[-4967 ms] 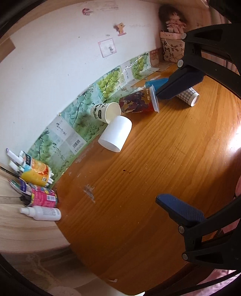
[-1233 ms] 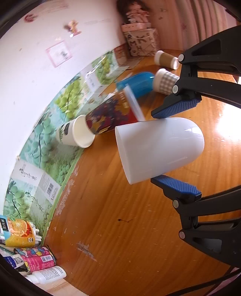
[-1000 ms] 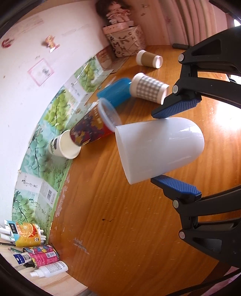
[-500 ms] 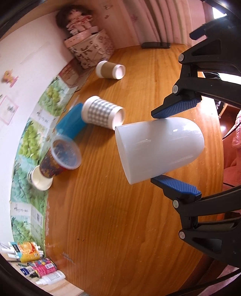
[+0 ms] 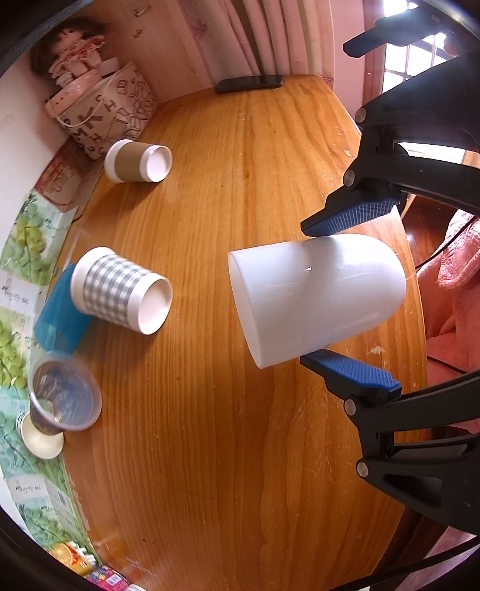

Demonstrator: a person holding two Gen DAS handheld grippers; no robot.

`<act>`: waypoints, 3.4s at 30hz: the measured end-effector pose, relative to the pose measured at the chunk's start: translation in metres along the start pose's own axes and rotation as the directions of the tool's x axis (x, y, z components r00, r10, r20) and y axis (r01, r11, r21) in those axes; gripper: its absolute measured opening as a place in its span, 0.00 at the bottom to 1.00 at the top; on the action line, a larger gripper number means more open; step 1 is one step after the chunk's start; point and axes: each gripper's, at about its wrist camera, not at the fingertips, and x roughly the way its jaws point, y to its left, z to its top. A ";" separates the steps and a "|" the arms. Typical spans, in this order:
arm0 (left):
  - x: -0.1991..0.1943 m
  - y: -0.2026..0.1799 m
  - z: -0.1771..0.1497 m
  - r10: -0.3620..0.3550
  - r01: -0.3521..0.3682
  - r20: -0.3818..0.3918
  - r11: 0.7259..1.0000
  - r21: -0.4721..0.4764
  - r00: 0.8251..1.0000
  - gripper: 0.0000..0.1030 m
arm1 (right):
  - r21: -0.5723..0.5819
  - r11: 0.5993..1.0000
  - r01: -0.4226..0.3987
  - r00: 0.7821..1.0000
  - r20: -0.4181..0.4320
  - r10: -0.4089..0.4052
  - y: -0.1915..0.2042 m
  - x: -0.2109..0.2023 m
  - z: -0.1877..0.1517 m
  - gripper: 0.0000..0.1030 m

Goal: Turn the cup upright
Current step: 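Lift the white cup with the left gripper and turn it, then close the right gripper on the white cup while the left gripper opens and withdraws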

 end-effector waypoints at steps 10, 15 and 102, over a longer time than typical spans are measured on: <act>0.015 -0.011 0.001 0.039 -0.038 -0.055 0.999 0.029 0.998 0.65 | 0.025 1.000 -0.006 1.000 -0.023 0.007 -0.011 0.008 0.001 0.97; 0.018 -0.015 0.002 0.043 -0.040 -0.064 0.999 0.036 0.997 0.64 | 0.028 1.000 -0.007 0.999 -0.037 0.008 -0.012 0.013 0.002 0.97; -0.128 0.117 0.039 -0.023 -0.121 0.379 0.928 0.352 0.925 0.74 | -0.251 0.960 0.124 0.992 0.032 -0.120 0.129 0.195 -0.016 0.77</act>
